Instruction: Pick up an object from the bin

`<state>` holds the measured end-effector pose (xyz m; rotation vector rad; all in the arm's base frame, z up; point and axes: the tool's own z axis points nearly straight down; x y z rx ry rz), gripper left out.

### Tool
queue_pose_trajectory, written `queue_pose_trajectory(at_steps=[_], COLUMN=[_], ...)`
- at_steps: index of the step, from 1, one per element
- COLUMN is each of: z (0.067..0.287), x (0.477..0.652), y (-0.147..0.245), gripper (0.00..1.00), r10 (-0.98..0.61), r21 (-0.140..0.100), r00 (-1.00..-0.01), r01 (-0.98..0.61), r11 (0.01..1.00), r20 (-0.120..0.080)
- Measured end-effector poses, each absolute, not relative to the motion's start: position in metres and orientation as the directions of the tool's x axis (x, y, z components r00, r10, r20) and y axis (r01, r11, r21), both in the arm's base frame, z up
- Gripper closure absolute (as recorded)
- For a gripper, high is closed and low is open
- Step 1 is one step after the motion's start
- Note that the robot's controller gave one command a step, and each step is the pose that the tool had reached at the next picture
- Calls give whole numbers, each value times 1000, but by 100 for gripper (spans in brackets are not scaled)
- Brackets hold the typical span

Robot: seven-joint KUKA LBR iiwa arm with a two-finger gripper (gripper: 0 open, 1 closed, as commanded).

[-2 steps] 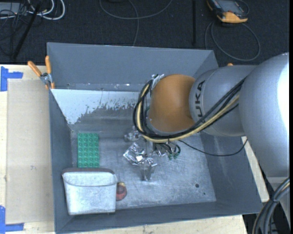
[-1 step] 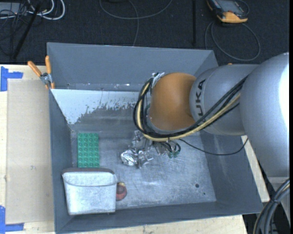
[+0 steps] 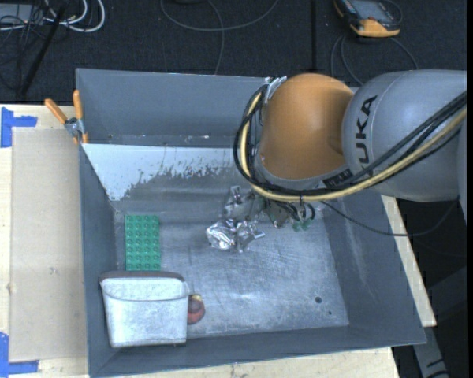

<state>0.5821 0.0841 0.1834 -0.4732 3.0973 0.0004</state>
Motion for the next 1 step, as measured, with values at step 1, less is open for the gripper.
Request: queue_pose_trajectory(at_steps=[1], z=[248], x=[598], y=[69], gripper=[100], r10=[-317], r21=[-2], r00=[-948], r01=[-317], r11=[949], r20=[-9])
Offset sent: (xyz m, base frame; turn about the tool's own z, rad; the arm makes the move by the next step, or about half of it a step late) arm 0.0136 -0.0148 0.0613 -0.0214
